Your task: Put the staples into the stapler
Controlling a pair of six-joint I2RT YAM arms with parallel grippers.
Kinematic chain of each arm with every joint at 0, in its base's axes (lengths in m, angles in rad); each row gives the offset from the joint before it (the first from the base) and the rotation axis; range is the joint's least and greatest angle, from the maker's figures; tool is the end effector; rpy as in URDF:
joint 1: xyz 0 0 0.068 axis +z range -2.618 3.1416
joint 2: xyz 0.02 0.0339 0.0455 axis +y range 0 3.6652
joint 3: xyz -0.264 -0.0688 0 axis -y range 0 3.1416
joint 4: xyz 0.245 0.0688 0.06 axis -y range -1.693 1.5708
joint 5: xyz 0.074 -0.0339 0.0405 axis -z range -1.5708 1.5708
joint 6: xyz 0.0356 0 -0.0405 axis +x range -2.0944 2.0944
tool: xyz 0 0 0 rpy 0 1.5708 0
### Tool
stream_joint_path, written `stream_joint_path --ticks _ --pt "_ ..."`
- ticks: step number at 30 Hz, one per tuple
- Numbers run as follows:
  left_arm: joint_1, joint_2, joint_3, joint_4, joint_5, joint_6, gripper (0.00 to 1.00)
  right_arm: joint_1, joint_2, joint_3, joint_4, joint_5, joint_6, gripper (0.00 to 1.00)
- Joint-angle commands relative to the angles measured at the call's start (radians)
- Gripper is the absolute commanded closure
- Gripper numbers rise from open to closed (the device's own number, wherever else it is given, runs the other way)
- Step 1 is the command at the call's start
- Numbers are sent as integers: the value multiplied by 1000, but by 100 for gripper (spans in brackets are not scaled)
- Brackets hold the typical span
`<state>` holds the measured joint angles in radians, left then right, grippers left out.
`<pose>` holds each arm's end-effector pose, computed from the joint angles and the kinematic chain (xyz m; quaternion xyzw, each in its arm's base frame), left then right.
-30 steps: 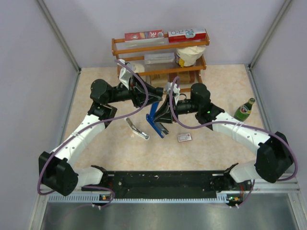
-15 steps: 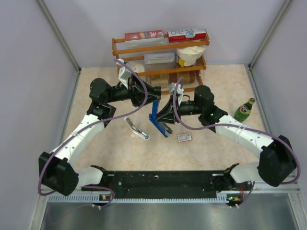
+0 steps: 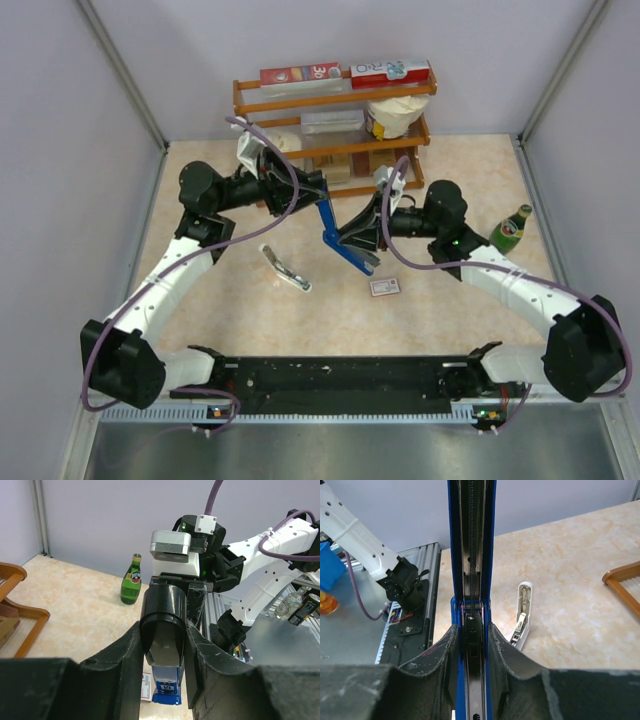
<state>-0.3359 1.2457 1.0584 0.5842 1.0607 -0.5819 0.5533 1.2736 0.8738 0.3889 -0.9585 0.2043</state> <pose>0.2464 -0.1189 0.4123 0.3594 0.5258 -0.5693 0.5199 0.2282 0.1752 0.3248 -0.4289 0.5650 0.5354 0.4585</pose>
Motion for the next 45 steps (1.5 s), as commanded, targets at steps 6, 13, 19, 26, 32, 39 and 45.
stream_joint_path --ticks 6,13,19,26,32,39,45 --pt "52 -55 11 137 -22 -13 94 -42 -72 -22 102 13 60 100" --pt "72 -72 -6 147 -19 -21 90 -53 -85 -33 116 44 72 100" --pt "86 -88 -23 144 -16 -18 87 -61 -92 -38 123 73 76 100" --pt "97 -114 -47 138 -21 -15 84 -72 -105 -50 145 109 93 100" --pt "107 -126 -55 126 -24 -15 71 -81 -109 -55 160 127 113 100" --pt "115 -138 -81 115 -24 -9 68 -89 -114 -61 177 153 139 100" --pt "121 -155 -103 106 -18 -6 64 -92 -118 -64 183 185 149 100"
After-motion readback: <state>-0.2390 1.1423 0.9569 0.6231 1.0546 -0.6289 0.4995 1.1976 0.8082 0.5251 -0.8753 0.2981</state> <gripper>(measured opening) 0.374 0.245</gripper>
